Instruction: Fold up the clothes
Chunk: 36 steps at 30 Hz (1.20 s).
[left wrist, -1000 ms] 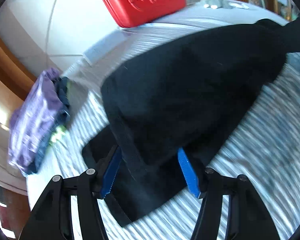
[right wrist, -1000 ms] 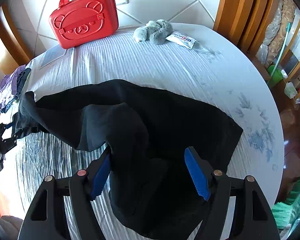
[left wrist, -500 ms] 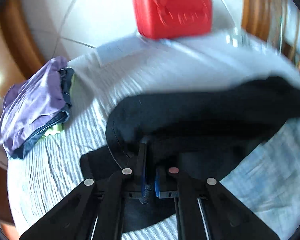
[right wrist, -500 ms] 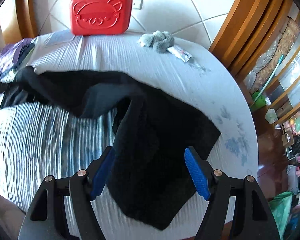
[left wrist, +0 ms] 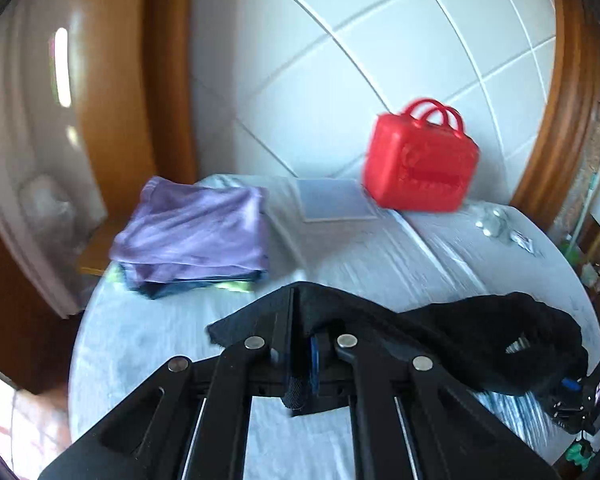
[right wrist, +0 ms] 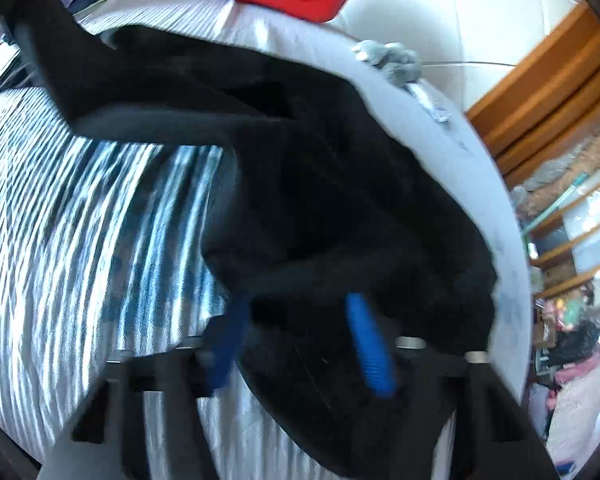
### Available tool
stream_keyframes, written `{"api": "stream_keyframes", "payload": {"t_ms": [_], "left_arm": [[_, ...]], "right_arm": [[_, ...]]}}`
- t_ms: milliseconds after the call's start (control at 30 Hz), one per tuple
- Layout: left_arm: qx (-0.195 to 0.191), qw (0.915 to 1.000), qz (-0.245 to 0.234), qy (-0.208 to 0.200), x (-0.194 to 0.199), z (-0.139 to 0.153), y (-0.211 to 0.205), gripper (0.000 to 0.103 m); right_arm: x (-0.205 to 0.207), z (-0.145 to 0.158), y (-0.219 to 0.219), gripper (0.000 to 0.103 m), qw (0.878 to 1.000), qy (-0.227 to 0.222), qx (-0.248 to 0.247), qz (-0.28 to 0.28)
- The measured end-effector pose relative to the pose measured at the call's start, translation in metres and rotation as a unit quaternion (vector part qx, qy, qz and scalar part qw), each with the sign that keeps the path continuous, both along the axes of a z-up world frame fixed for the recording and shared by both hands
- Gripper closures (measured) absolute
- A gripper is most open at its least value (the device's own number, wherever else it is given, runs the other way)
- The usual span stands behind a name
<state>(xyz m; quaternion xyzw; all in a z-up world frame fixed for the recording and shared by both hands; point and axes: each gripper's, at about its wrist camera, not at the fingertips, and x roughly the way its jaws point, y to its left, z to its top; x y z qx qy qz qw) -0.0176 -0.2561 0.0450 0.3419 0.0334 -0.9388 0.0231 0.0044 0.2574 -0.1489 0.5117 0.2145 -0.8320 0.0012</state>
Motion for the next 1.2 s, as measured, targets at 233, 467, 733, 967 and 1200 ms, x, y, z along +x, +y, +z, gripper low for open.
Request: {"api": "stream_keyframes", "payload": {"t_ms": [233,467,733,967,1200], "left_arm": [[0.020,0.9983,0.053,-0.009,0.069,0.032,-0.039,0.098],[0.031,0.9932,0.100,-0.051,0.063,-0.007,-0.054,0.098],[0.057,0.9883,0.106,-0.094,0.015,-0.041,-0.067,0.098],[0.039,0.9917,0.083,-0.090,-0.004,-0.030,-0.057,0.098],[0.033,0.9930,0.070,-0.089,-0.009,-0.020,-0.054,0.097]], "right_arm": [[0.004,0.072,0.060,0.103,0.993,0.012,-0.111,-0.043],[0.033,0.091,0.065,0.071,0.989,-0.017,-0.144,0.014],[0.063,0.015,0.035,0.068,0.995,-0.042,-0.081,0.045],[0.094,-0.022,0.032,0.068,0.999,-0.022,0.033,0.022],[0.092,-0.024,0.043,0.043,0.997,0.054,0.049,-0.002]]}}
